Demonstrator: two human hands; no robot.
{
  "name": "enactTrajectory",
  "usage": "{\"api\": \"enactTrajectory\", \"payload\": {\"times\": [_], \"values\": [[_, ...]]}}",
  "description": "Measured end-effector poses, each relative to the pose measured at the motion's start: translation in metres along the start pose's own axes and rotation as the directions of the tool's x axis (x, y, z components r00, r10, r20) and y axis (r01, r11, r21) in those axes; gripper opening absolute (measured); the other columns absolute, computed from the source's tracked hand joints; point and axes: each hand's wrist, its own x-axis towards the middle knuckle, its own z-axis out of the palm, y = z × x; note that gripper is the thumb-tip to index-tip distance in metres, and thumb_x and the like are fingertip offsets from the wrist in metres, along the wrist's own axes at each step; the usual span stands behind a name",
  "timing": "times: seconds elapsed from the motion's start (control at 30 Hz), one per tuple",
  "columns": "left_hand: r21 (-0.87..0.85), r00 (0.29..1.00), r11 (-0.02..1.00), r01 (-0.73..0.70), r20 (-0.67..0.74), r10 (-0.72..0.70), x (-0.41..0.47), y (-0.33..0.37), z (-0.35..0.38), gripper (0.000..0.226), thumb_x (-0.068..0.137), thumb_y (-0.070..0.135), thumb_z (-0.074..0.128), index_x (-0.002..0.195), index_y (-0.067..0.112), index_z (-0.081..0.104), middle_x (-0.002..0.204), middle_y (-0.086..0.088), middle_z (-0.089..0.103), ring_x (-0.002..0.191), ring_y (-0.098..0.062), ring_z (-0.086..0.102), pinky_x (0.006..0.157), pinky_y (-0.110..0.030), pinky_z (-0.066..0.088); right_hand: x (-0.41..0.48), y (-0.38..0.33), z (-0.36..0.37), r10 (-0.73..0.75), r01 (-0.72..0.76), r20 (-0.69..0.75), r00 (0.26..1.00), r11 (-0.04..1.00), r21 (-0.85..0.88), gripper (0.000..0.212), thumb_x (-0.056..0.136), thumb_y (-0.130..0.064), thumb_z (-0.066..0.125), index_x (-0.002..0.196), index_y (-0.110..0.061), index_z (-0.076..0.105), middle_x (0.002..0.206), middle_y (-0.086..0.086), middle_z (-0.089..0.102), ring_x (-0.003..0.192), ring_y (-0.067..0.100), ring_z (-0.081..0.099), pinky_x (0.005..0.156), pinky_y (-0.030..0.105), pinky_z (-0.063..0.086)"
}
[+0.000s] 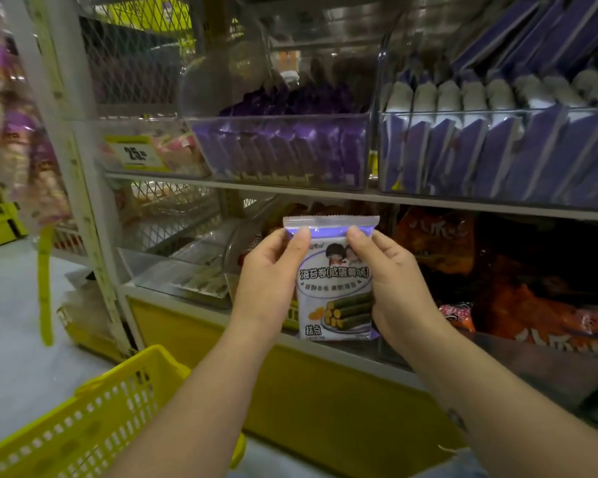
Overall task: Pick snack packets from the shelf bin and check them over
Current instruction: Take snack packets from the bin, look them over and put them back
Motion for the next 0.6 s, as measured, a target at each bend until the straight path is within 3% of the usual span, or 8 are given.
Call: {"api": "enactTrajectory", "payload": {"times": [0.1, 0.3, 0.4, 0.5, 0.6], "values": [[-0.006, 0.998, 0.998, 0.055, -0.017, -0.055, -0.002, -0.003, -0.002, 0.018, 0.093, 0.031, 0.059, 0.09, 0.023, 0.076, 0.091, -0.008, 0.076, 0.082, -0.021, 0.073, 0.07, -0.033, 0.054, -0.001, 0.001, -0.002, 0.045, -0.044, -0.003, 0.999, 0.999, 0.025, 0.016, 0.091, -0.024, 0.061, 0.089, -0.016, 0.075, 0.096, 0.017, 0.074, 0.094, 0.036, 0.07, 0.089, 0.052, 0.054], [-0.053, 0.994, 0.992, 0.11, 0.018, -0.11, -0.008, -0.001, -0.006, 0.025, 0.096, 0.025, 0.056, 0.079, 0.02, 0.075, 0.079, -0.006, 0.075, 0.07, -0.014, 0.07, 0.055, -0.021, 0.054, -0.006, -0.001, -0.008, 0.123, -0.134, 0.076, 0.989, 0.978, 0.157, 0.019, 0.087, -0.014, 0.062, 0.101, -0.004, 0.069, 0.093, 0.018, 0.074, 0.08, 0.027, 0.073, 0.064, 0.032, 0.058], [-0.056, 0.991, 0.99, 0.132, 0.007, -0.131, -0.009, 0.0, -0.008, 0.026, 0.097, 0.029, 0.053, 0.085, 0.019, 0.073, 0.08, -0.005, 0.075, 0.071, -0.012, 0.069, 0.058, -0.023, 0.053, -0.008, -0.001, -0.007, 0.123, -0.14, 0.091, 0.988, 0.97, 0.2, 0.023, 0.081, -0.02, 0.064, 0.096, -0.003, 0.07, 0.087, 0.016, 0.075, 0.078, 0.026, 0.073, 0.063, 0.032, 0.058], [-0.069, 0.99, 0.988, 0.138, -0.001, -0.138, -0.009, -0.001, -0.01, 0.027, 0.097, 0.03, 0.051, 0.09, 0.016, 0.073, 0.084, -0.006, 0.075, 0.074, -0.014, 0.069, 0.066, -0.03, 0.053, -0.009, 0.0, -0.005, 0.122, -0.143, 0.107, 0.987, 0.965, 0.219, 0.039, 0.077, -0.029, 0.063, 0.102, 0.0, 0.07, 0.096, 0.021, 0.073, 0.088, 0.03, 0.072, 0.071, 0.037, 0.059], [-0.089, 0.989, 0.985, 0.145, 0.011, -0.145, -0.01, 0.0, -0.011, 0.027, 0.094, 0.033, 0.053, 0.088, 0.017, 0.075, 0.086, -0.008, 0.074, 0.077, -0.016, 0.069, 0.076, -0.038, 0.052, -0.008, 0.001, -0.003, 0.137, -0.159, 0.107, 0.985, 0.958, 0.238, 0.038, 0.078, -0.035, 0.061, 0.096, -0.004, 0.075, 0.098, 0.021, 0.073, 0.088, 0.029, 0.072, 0.068, 0.035, 0.059]]}}
